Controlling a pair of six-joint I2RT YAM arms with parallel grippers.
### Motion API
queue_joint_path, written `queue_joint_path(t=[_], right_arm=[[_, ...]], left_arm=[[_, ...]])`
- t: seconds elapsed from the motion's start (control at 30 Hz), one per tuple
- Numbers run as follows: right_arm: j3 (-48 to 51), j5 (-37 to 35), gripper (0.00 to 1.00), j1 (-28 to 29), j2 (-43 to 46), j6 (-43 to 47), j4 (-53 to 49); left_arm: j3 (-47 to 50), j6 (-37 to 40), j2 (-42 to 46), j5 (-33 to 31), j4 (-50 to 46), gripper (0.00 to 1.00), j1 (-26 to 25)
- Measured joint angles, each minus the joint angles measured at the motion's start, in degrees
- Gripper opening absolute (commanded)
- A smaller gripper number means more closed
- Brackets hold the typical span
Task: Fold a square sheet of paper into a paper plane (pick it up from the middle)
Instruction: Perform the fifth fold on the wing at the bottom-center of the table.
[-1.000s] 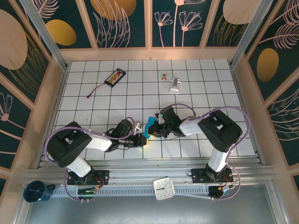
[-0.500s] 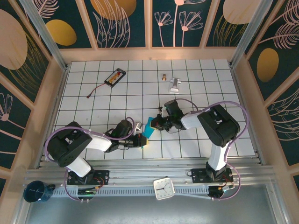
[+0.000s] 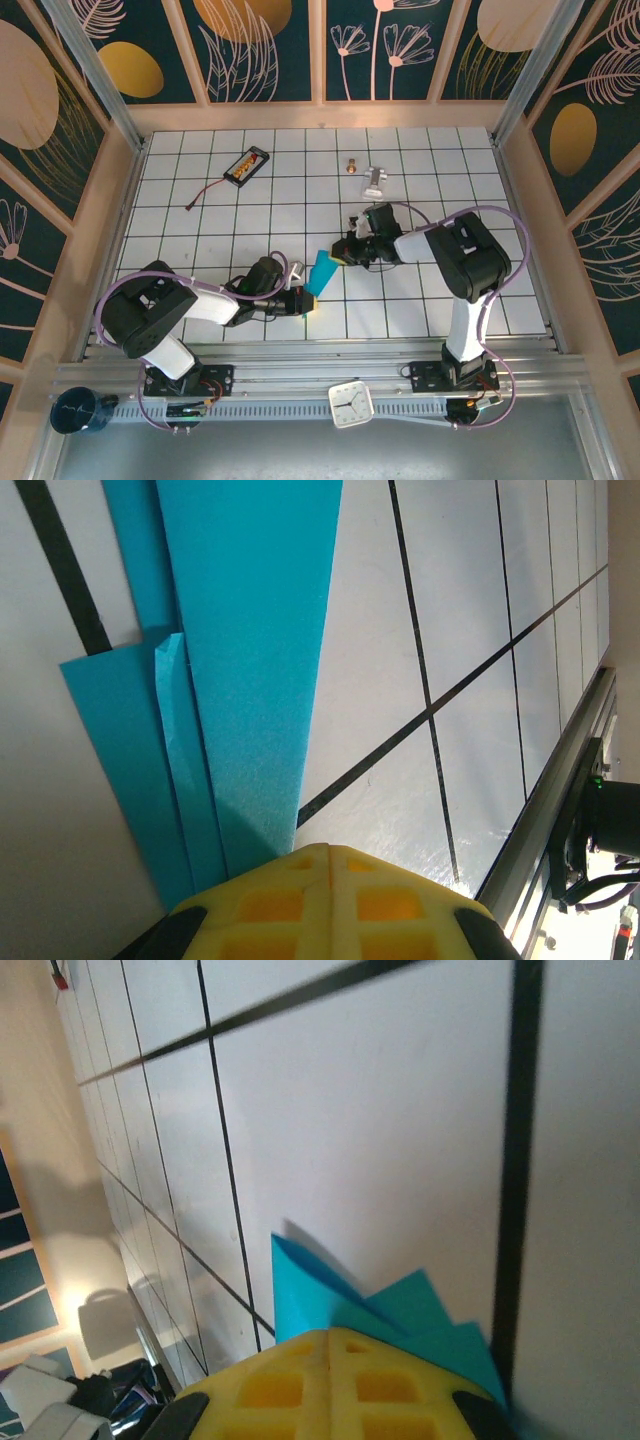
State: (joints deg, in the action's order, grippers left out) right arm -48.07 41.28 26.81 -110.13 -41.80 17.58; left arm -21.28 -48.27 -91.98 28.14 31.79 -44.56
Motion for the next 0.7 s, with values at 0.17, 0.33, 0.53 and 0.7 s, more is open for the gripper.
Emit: queue_joint_path(t=[0.17,0.33,0.53,0.7], right_arm=[[-1.5,-2.2,0.01,-4.3,-0.2,1.6,-0.6],[-1.5,-7.7,0.01,-7.5,3.8,4.0,-3.9],[3.2,-11.3,0.02,-2.1,15.5,4.3,-4.4],[5.7,-12.5,0.01,7.2,16.1,2.6,-3.3]], left_arm=[[-0.2,0.0,0.2,0.0,-0.2,0.0,0.0],[-1.0,0.0,0.5,0.0,-1.7,0.0,0.0],[-2.1,-0.1,0.8,-0.1,-4.2,0.0,0.0],[-3.2,-0.3,1.1,-0.1,-7.0,0.0,0.0]])
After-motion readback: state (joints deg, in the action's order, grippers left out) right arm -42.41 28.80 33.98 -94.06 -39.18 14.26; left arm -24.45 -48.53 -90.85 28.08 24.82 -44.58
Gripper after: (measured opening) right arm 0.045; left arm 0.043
